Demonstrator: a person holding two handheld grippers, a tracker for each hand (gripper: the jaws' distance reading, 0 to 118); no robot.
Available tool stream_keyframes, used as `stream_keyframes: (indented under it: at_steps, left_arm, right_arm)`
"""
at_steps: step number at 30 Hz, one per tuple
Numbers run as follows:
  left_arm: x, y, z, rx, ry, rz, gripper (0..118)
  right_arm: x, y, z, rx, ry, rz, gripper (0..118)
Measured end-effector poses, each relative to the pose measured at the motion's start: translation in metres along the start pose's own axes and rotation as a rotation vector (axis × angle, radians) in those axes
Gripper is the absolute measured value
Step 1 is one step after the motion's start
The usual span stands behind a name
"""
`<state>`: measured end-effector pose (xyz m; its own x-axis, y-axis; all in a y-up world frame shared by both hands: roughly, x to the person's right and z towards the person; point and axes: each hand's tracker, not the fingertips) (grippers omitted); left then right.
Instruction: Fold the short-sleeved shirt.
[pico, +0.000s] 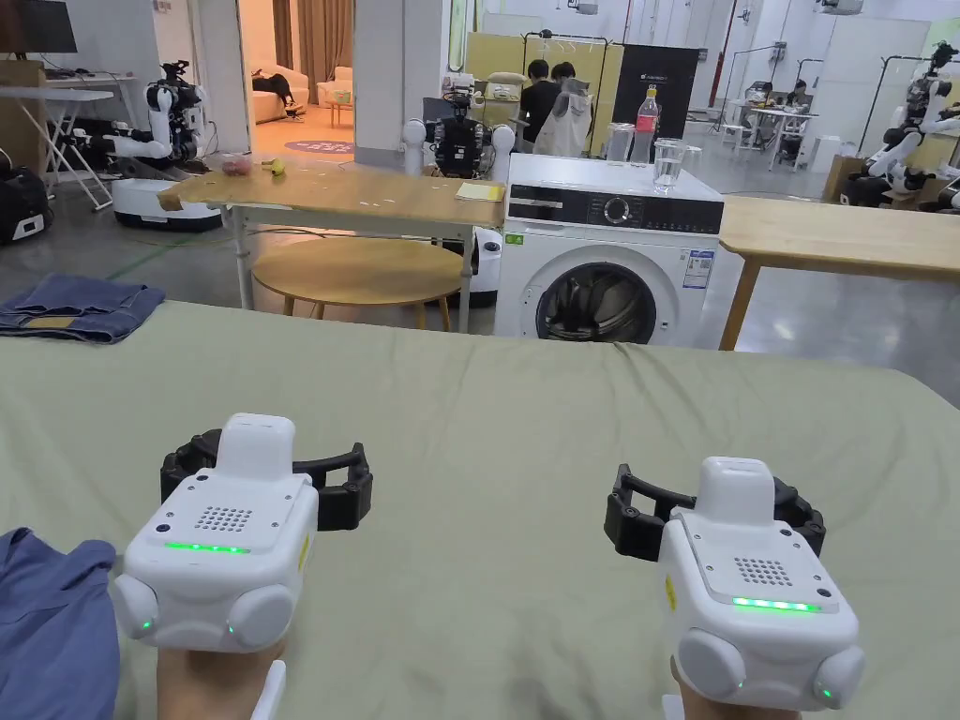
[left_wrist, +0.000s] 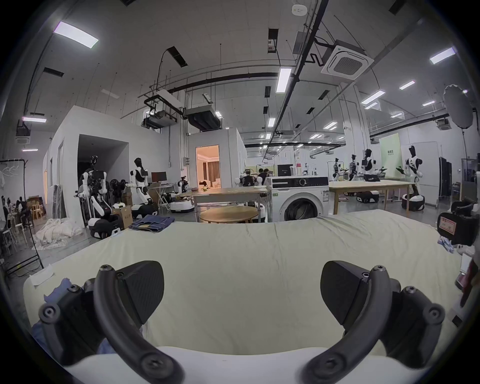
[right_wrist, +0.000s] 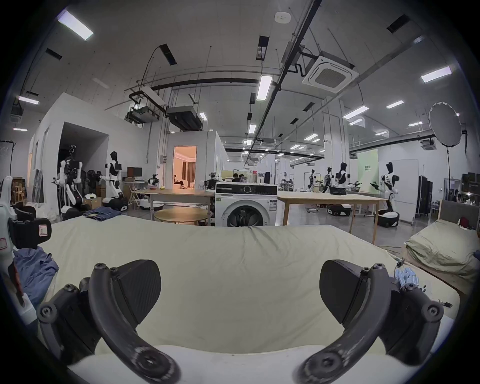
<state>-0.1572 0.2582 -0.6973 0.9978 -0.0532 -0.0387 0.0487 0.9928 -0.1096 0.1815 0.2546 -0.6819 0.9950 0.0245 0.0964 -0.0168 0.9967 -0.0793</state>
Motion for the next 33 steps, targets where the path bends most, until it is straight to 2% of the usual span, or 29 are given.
stream_keyframes:
  at_steps: [18, 27, 33]
  left_arm:
    - [-0.0013, 0.0012, 0.0047, 0.002, -0.014, 0.017, 117]
    - [0.0022, 0.0022, 0.0064, 0.007, -0.018, -0.006, 117]
    - [0.0028, 0.0016, 0.0070, 0.011, -0.008, -0.001, 117]
  right_arm:
    - [0.0008, 0.0004, 0.0039, -0.018, -0.003, -0.005, 118]
    - [-0.0001, 0.0001, 0.0070, -0.020, 0.002, 0.021, 118]
    - [-0.0003, 0.0039, 0.0040, -0.013, 0.011, 0.000, 118]
